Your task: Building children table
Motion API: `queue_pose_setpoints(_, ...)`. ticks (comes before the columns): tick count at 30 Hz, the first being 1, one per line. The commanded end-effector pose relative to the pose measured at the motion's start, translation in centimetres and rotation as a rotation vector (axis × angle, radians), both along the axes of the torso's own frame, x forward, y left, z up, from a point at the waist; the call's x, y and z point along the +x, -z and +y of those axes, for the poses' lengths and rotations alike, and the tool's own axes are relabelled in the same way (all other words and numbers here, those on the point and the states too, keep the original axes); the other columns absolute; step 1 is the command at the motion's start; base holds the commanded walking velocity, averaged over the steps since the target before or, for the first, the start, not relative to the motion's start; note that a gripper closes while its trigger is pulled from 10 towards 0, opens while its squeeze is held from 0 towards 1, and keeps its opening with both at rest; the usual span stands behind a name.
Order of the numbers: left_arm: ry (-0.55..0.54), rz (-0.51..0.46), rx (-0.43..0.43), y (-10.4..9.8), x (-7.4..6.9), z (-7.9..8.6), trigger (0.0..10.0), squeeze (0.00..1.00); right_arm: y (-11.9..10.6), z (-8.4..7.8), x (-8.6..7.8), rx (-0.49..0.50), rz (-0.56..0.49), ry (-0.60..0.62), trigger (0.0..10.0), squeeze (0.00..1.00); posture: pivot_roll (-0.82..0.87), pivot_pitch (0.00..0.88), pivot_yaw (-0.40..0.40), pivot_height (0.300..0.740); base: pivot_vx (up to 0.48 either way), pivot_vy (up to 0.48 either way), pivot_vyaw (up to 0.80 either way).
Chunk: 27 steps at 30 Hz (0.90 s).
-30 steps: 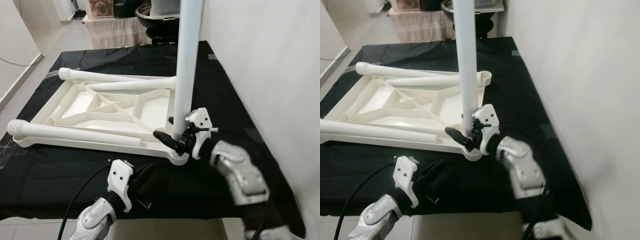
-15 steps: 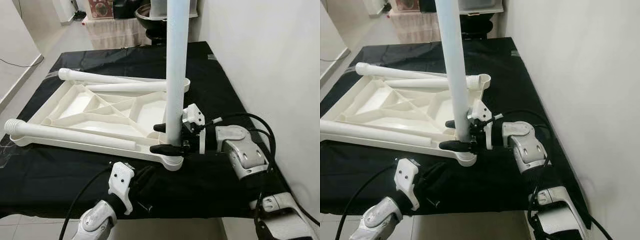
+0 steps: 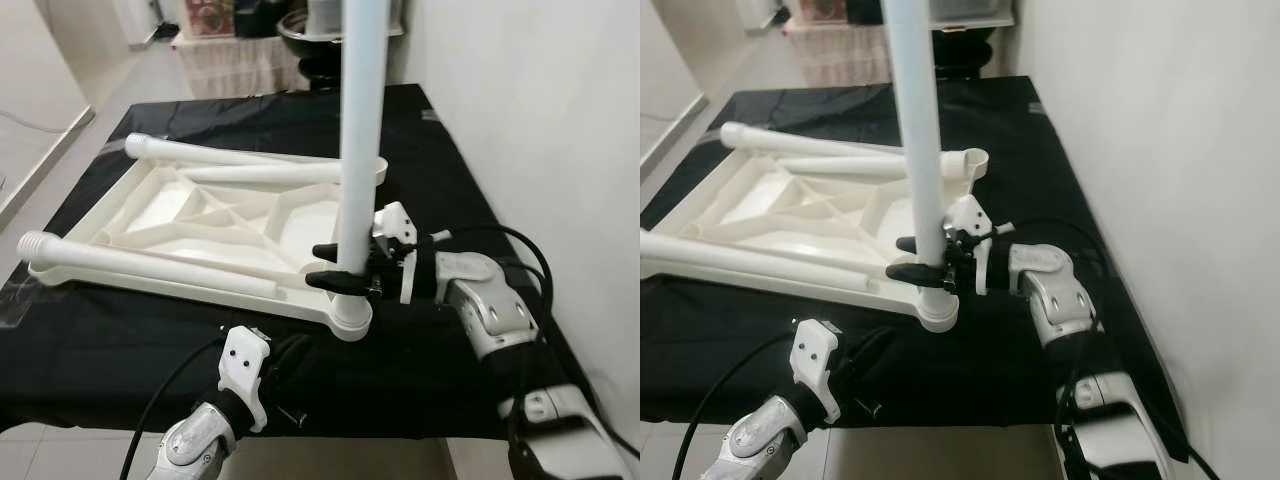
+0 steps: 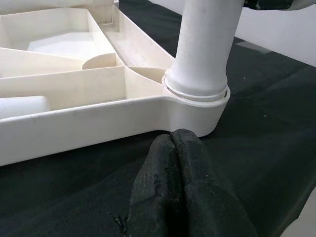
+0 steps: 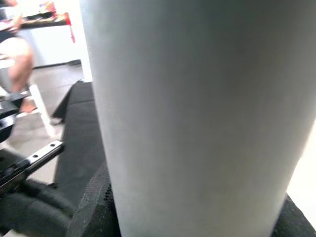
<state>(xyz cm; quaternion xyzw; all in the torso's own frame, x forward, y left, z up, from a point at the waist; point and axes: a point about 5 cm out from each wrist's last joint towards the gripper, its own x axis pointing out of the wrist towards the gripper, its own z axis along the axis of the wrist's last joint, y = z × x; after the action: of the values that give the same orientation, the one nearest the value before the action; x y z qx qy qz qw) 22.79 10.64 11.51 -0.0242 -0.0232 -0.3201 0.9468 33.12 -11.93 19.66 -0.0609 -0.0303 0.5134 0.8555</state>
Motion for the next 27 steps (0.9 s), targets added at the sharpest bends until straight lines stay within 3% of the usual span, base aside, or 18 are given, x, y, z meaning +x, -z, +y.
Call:
queue_pose_setpoints(1,-0.007,0.003,0.002,0.0,-0.2,0.3,10.0,0.00,1.9,-1.8,-0.5,0.036,0.060,0.478,0.0,0.00,0.00,0.173,0.014,0.740,0.000,0.000,0.00)
queue_pose_setpoints(2,-0.008,0.003,0.003,0.0,-0.2,0.4,10.0,0.00,3.2,-2.4,-1.9,0.008,0.069,0.700,0.0,0.00,0.00,0.175,0.020,0.740,0.000,0.000,0.00)
queue_pose_setpoints(4,-0.008,0.003,0.003,0.0,-0.2,0.4,10.0,0.00,3.2,-2.4,-1.9,0.008,0.069,0.700,0.0,0.00,0.00,0.175,0.020,0.740,0.000,0.000,0.00)
queue_pose_setpoints(5,-0.011,0.003,0.008,-0.1,0.0,0.6,10.0,0.00,5.4,-1.0,-4.7,-0.047,0.098,0.784,0.0,0.00,-0.01,0.171,0.048,0.740,0.000,0.000,0.00)
queue_pose_setpoints(8,-0.012,0.003,0.010,-0.1,0.1,0.6,10.0,0.00,5.8,-0.3,-5.1,-0.065,0.107,0.765,0.0,0.00,-0.01,0.168,0.047,0.740,0.000,0.000,0.00)
queue_pose_setpoints(13,0.001,0.005,0.015,0.0,0.3,0.6,10.0,0.00,5.1,0.6,-3.6,-0.083,0.056,0.710,0.0,0.00,0.00,0.157,0.035,0.740,0.000,0.000,0.00)
queue_pose_setpoints(14,-0.005,0.003,0.015,0.0,0.3,0.7,10.0,0.00,4.8,0.8,-3.1,-0.076,0.047,0.703,10.0,0.00,0.00,0.156,0.036,0.740,0.000,0.000,0.00)
queue_pose_setpoints(17,-0.014,-0.001,0.016,0.1,0.4,0.7,10.0,0.00,4.5,1.2,-2.5,-0.028,0.060,0.662,10.0,0.00,0.01,0.152,0.031,0.740,0.000,0.000,0.00)
queue_pose_setpoints(18,-0.016,-0.001,0.017,0.1,0.4,0.7,10.0,0.00,4.1,1.6,-2.3,0.019,0.071,0.594,10.0,1.00,0.01,0.152,0.031,0.740,0.000,0.000,0.00)
queue_pose_setpoints(20,-0.018,-0.002,0.019,0.1,0.4,0.7,10.0,0.00,2.7,2.3,-1.8,0.103,0.062,0.469,10.0,1.00,0.01,0.150,0.031,0.740,0.000,0.000,0.00)
queue_pose_setpoints(24,-0.017,-0.001,0.021,0.1,0.4,0.7,10.0,0.00,1.3,2.5,-1.7,0.130,0.033,0.409,10.0,1.00,0.02,0.144,0.029,0.740,0.000,0.000,0.00)
queue_pose_setpoints(25,-0.016,-0.001,0.021,0.1,0.4,0.7,10.0,0.00,0.7,2.5,-1.6,0.112,0.016,0.359,10.0,0.00,0.02,0.143,0.024,0.740,0.000,0.000,0.00)
queue_pose_setpoints(26,-0.016,-0.001,0.021,0.1,0.4,0.7,10.0,0.00,0.7,2.5,-1.6,0.112,0.016,0.359,10.0,0.00,0.02,0.143,0.024,0.740,0.000,0.000,0.00)
queue_pose_setpoints(27,-0.016,-0.001,0.021,0.1,0.4,0.6,10.0,0.00,0.1,2.4,-1.5,0.077,-0.006,0.264,10.0,0.00,0.02,0.142,0.022,0.740,0.000,0.000,0.00)
